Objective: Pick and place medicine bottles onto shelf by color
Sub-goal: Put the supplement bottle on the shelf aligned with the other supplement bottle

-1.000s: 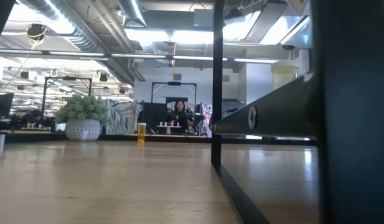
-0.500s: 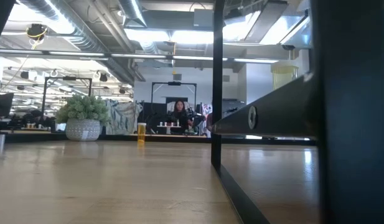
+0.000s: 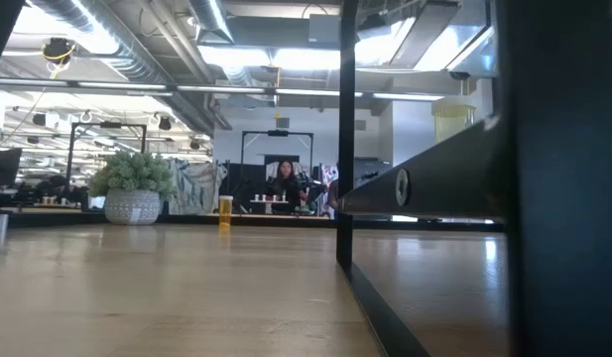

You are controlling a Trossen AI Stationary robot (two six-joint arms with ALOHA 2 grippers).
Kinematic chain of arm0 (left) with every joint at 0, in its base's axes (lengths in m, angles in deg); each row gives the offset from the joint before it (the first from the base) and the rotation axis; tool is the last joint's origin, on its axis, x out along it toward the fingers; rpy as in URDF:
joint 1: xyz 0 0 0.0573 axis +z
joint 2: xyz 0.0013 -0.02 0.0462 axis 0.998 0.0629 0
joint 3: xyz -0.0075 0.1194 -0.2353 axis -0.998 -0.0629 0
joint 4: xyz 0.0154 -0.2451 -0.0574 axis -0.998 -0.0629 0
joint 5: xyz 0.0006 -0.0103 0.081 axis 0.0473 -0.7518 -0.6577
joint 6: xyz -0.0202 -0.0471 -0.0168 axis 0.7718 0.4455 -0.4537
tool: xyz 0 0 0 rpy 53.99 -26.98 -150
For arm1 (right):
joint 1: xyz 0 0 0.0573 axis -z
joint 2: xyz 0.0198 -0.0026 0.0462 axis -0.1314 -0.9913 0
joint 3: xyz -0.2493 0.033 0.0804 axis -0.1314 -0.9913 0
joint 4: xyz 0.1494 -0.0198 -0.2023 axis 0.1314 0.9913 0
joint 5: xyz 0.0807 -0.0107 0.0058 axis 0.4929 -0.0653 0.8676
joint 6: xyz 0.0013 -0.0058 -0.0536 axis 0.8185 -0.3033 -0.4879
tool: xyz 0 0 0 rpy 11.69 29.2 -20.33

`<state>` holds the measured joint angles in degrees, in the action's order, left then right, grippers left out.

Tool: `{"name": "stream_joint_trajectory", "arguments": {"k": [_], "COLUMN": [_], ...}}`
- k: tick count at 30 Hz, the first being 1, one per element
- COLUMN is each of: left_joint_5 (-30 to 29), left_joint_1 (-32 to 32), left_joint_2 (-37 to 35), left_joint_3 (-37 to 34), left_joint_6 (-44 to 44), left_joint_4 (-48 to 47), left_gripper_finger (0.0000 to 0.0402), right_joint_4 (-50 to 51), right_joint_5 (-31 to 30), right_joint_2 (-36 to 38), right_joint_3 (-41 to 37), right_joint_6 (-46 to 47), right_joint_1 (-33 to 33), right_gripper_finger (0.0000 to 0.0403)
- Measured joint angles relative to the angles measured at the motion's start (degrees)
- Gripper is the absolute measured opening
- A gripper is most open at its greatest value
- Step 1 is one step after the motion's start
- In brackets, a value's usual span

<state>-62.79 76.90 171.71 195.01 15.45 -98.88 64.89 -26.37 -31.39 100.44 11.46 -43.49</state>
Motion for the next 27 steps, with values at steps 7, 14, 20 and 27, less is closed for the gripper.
{"name": "stream_joint_trajectory", "arguments": {"k": [7,14,20,27], "left_joint_5": [0.0,0.0,0.0,0.0], "left_joint_1": [0.0,0.0,0.0,-0.01], "left_joint_2": [-0.02,-0.07,-0.07,-0.07], "left_joint_3": [0.0,0.01,0.01,0.02], "left_joint_6": [0.0,0.0,0.0,0.0], "left_joint_4": [0.01,0.01,0.01,0.02], "left_gripper_finger": [0.0227,0.0228,0.0229,0.0228], "right_joint_4": [0.61,1.31,8.51,8.94], "right_joint_5": [-0.3,-5.59,-6.85,-3.9], "right_joint_2": [0.13,0.18,2.52,5.53], "right_joint_3": [0.0,0.0,-0.02,-0.63], "right_joint_6": [-0.16,-1.57,0.47,1.42], "right_joint_1": [-0.01,-2.31,-2.64,-2.1], "right_gripper_finger": [0.0161,0.0161,0.0161,0.0161]}}
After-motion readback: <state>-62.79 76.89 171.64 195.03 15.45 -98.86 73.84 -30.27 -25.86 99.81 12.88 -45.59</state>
